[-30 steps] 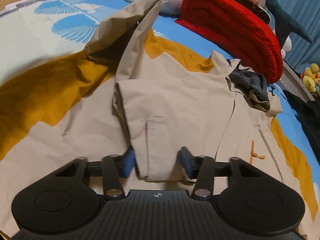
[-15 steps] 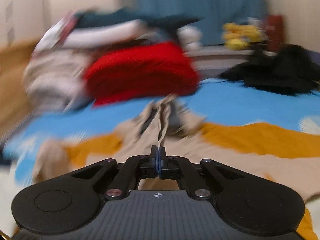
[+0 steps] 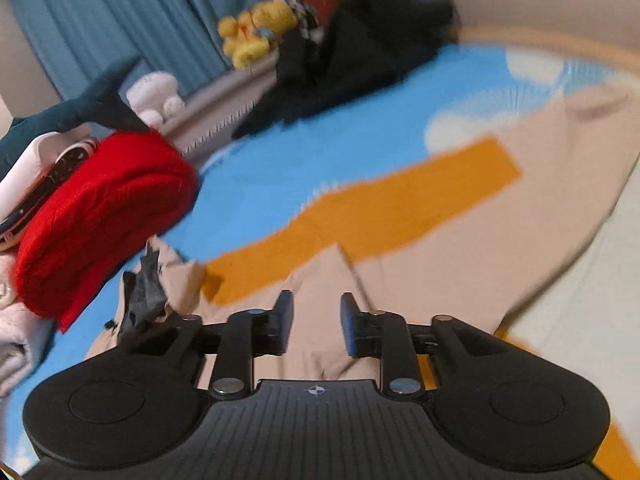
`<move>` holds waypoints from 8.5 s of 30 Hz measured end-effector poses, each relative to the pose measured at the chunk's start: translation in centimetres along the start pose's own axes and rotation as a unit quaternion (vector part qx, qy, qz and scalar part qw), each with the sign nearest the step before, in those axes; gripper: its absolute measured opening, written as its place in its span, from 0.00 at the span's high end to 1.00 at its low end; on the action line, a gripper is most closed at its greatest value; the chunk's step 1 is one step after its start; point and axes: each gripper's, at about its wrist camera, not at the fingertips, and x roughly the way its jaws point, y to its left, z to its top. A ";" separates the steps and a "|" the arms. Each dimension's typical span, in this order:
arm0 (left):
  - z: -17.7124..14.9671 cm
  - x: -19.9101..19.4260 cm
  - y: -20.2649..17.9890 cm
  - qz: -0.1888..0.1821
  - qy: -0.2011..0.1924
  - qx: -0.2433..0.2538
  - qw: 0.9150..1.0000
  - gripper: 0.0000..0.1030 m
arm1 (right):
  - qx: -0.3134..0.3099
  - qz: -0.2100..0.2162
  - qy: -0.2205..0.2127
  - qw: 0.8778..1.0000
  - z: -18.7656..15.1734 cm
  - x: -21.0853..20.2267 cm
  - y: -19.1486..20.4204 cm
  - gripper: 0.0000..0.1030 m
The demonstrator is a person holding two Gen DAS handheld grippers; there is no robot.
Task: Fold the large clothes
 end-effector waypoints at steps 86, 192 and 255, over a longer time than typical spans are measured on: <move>-3.4 -0.8 -7.1 -0.039 0.026 0.162 0.986 0.56 | 0.252 -0.080 -0.120 0.957 12.1 3.1 -37.4 0.63; 0.0 2.6 -0.7 -0.076 0.026 -0.074 0.994 0.90 | -0.060 0.030 0.152 0.986 -9.1 -1.7 0.7 0.62; 1.3 -9.5 -8.5 -0.065 -0.130 0.193 0.970 0.86 | -0.060 0.042 0.066 0.995 -2.8 -8.0 -2.2 0.62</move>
